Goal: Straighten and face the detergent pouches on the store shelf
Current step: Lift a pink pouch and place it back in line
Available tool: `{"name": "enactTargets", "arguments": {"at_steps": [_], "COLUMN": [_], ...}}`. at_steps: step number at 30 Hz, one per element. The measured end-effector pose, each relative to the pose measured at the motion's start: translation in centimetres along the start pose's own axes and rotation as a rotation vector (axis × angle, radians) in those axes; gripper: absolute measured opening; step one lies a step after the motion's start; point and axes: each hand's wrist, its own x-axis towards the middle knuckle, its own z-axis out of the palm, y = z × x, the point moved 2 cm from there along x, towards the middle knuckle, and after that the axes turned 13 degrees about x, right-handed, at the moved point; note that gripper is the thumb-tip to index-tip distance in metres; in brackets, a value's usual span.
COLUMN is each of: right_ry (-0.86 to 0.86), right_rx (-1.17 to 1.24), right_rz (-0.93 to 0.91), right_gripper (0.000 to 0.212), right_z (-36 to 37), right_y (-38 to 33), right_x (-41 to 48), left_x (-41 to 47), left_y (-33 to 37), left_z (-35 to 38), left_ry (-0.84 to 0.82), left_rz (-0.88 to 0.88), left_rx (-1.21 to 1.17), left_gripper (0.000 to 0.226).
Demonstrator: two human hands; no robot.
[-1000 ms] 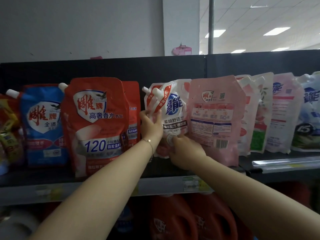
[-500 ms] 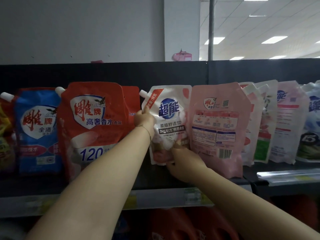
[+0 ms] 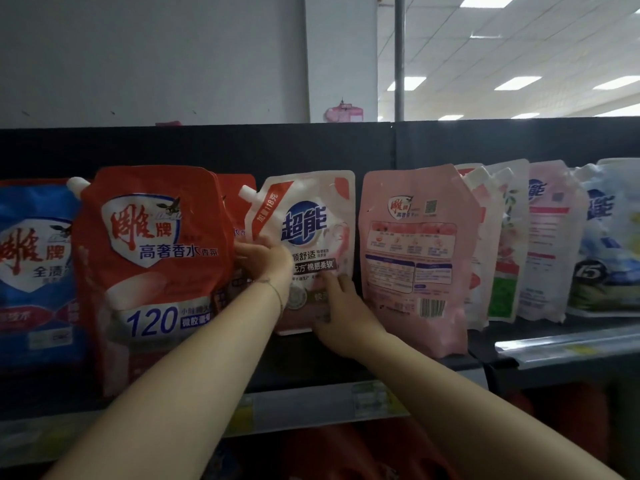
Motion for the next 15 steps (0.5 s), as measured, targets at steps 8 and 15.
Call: {"name": "enactTargets", "arguments": {"at_steps": [8,15], "right_ry": [-0.081,-0.074], "right_rx": [-0.033,-0.042], "right_rz": [0.120,0.107], "right_gripper": [0.091,0.092], "right_z": [0.9,1.2], "right_y": [1.6,2.0], "right_x": [0.5,0.7], "left_x": [-2.4,-2.4], "left_y": [-5.6,-6.9], "left_z": [-0.4,-0.9], "left_ry": [-0.192,-0.275], "left_rz": [0.282,0.244], "left_rx": [0.403,0.486], "left_gripper": [0.085,0.076]}}
